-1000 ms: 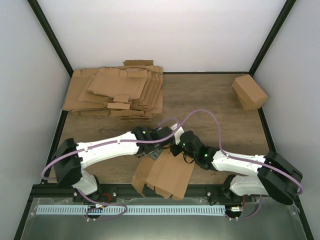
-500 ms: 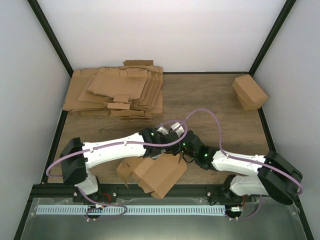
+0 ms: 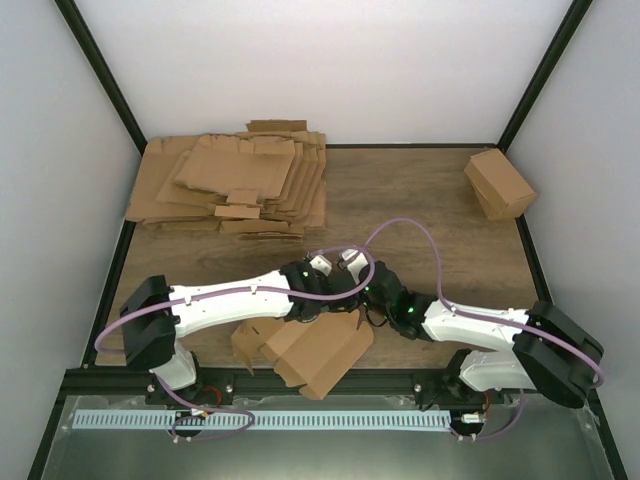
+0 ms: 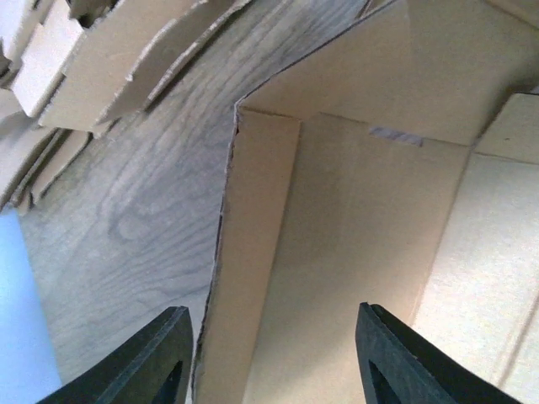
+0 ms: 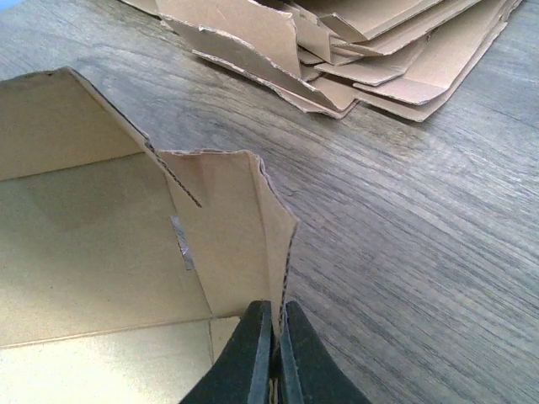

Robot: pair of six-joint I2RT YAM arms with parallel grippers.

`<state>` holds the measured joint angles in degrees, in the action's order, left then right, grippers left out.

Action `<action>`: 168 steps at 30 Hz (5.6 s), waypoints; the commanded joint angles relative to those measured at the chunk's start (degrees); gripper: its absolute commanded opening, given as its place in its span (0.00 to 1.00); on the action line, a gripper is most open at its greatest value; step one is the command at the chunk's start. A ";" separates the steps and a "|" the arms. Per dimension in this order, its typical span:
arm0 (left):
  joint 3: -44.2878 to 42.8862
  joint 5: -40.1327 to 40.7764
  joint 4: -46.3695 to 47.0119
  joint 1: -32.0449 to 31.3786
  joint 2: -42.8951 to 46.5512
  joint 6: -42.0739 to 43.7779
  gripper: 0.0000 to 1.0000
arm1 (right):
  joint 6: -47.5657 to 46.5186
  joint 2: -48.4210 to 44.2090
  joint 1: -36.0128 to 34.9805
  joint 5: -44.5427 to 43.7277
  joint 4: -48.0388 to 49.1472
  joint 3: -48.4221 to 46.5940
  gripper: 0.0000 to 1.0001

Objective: Fold the paper box

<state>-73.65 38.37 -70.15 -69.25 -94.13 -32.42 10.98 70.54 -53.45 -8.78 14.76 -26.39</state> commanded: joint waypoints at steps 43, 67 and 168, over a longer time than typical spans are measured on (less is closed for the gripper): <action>1.29 17.51 7.85 5.13 -4.57 8.30 0.04 | 11.26 6.50 -0.51 2.83 2.10 -4.04 0.01; 5.79 16.02 12.41 3.32 -4.40 8.52 0.04 | 15.39 3.64 -0.60 5.30 4.84 5.06 0.01; 11.43 -34.62 27.36 8.52 2.40 20.18 0.27 | 16.91 -4.47 -8.16 1.24 2.61 12.39 0.19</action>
<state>-63.92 10.28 -42.09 -60.77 -88.66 -13.34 29.26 66.74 -60.97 -8.73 19.92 -11.94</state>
